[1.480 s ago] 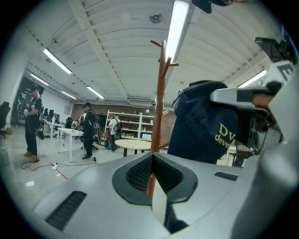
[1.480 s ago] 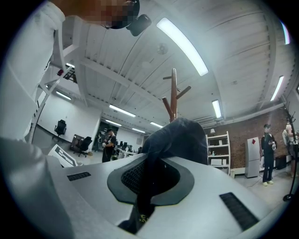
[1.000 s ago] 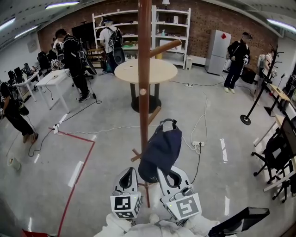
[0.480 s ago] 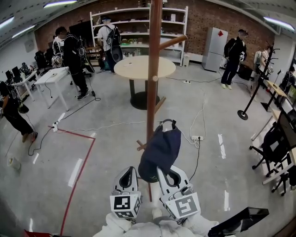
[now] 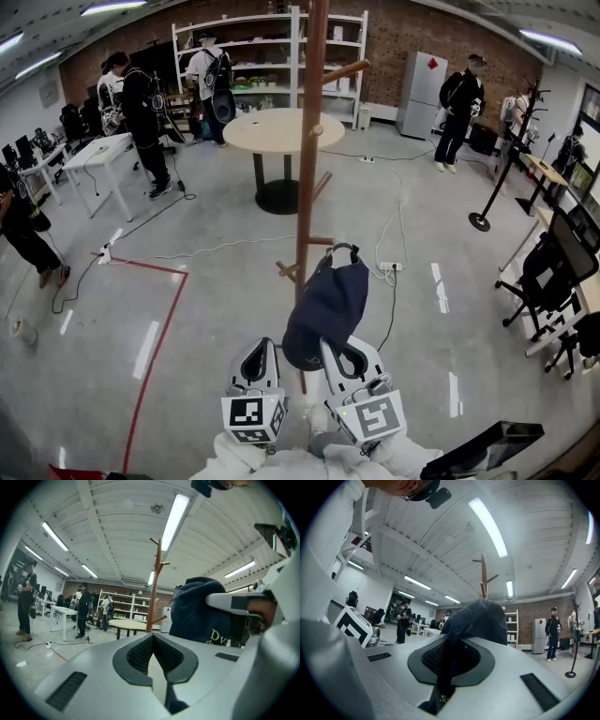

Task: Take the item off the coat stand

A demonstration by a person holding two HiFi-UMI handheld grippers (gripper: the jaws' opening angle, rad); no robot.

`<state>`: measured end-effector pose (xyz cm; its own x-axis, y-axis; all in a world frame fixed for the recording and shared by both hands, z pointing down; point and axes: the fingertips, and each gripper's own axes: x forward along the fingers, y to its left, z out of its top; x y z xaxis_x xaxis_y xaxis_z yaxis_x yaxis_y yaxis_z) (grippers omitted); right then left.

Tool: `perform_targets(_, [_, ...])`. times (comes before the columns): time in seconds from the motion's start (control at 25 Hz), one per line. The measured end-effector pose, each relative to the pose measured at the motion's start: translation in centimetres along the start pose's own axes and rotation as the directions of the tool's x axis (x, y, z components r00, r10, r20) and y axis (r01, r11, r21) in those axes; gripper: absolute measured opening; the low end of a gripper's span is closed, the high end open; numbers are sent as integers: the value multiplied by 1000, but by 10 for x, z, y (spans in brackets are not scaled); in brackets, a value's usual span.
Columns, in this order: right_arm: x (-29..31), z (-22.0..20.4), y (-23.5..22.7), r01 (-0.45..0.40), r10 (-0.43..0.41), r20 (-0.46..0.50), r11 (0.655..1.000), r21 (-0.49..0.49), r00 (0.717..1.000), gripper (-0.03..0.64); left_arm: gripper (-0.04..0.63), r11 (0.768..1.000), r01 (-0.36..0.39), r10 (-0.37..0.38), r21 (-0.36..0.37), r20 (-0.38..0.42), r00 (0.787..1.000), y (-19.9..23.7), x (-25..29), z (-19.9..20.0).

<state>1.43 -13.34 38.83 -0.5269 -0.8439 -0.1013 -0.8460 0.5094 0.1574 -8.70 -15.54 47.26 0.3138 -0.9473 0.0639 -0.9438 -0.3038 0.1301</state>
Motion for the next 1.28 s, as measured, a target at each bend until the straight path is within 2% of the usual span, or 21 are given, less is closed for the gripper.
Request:
perform_targets(0.4, [-33,1,7,11,-11,-19,1000,-13,1000,17,-2,1000,-2,3,-12,14,1000,-17,-36,2])
perform_targets(0.88, [-39,-12,-11,-29,29,-37,1000,1,999,17,-2,999,-36,36,-1,33,999,-40,-28,12])
perform_targets(1.28, [-34,-19,-6,-59,60,-46,998,23,997,16,-2,998,-57,56,14,38,998,-40,-31,13])
